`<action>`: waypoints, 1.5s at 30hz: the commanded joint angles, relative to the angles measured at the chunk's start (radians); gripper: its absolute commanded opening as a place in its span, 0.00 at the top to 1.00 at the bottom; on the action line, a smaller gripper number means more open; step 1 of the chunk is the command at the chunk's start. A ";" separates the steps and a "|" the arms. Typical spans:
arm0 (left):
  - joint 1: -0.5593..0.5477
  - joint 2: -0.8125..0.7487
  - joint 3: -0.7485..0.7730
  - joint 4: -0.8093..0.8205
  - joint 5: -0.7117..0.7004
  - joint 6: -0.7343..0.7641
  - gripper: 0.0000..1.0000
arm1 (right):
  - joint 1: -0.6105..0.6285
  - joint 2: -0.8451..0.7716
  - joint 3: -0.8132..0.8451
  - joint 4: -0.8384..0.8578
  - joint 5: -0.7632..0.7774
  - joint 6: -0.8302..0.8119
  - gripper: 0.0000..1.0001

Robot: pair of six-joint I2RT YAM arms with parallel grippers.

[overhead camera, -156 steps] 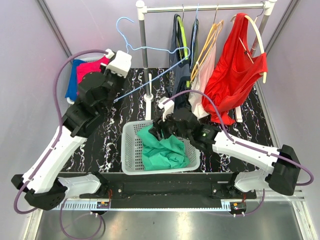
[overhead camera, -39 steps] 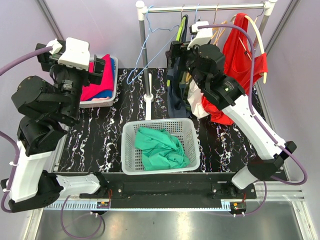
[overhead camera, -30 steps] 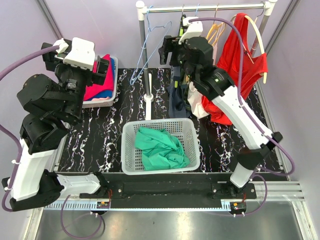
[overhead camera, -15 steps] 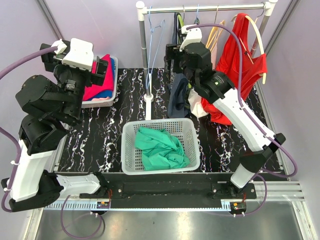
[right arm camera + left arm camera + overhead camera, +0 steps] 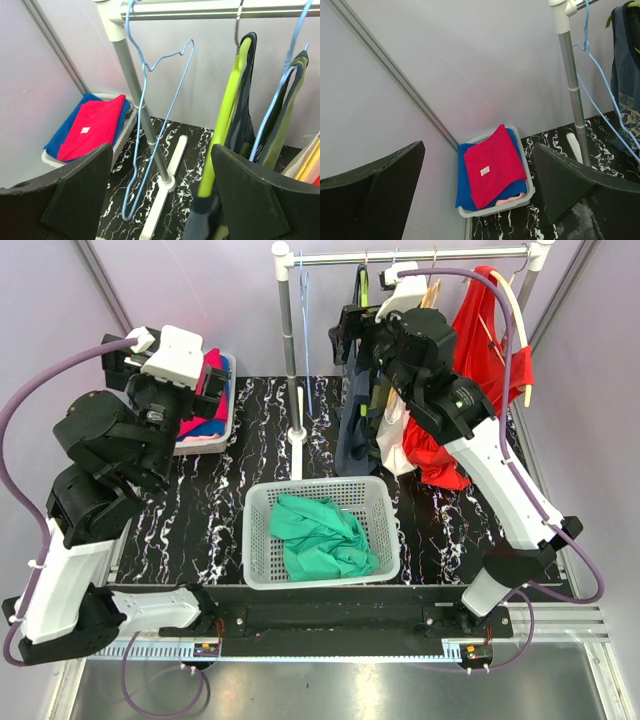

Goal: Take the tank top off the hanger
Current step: Pick up the hanger from the clothesline.

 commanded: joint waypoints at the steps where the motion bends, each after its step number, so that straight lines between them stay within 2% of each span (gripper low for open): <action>1: 0.005 -0.007 -0.017 0.005 0.039 -0.032 0.01 | -0.029 0.040 0.029 0.005 0.000 -0.024 0.11; 8: 0.003 0.003 -0.010 0.000 0.048 -0.039 0.01 | -0.062 0.081 0.045 -0.012 -0.012 -0.012 0.11; 16: 0.006 -0.005 -0.018 -0.003 0.047 -0.041 0.01 | -0.069 0.169 0.136 -0.077 -0.006 0.013 0.12; 19: 0.008 -0.008 -0.023 -0.003 0.047 -0.038 0.01 | -0.071 0.178 0.160 -0.110 0.008 0.021 0.16; 24: 0.009 -0.010 -0.041 -0.003 0.053 -0.044 0.01 | -0.071 0.137 0.127 -0.123 0.068 0.004 0.29; 30: 0.008 -0.007 -0.058 -0.015 0.068 -0.059 0.01 | -0.072 0.075 0.095 -0.140 0.120 -0.028 0.35; 36: 0.009 -0.003 -0.050 -0.017 0.074 -0.064 0.01 | -0.094 0.060 0.075 -0.176 0.123 -0.036 0.47; 40: 0.009 -0.008 -0.046 -0.017 0.074 -0.059 0.01 | -0.106 0.057 0.060 -0.176 0.109 -0.025 0.47; 45: 0.009 -0.011 -0.052 -0.017 0.076 -0.059 0.01 | -0.109 0.072 0.104 -0.193 0.068 0.007 0.35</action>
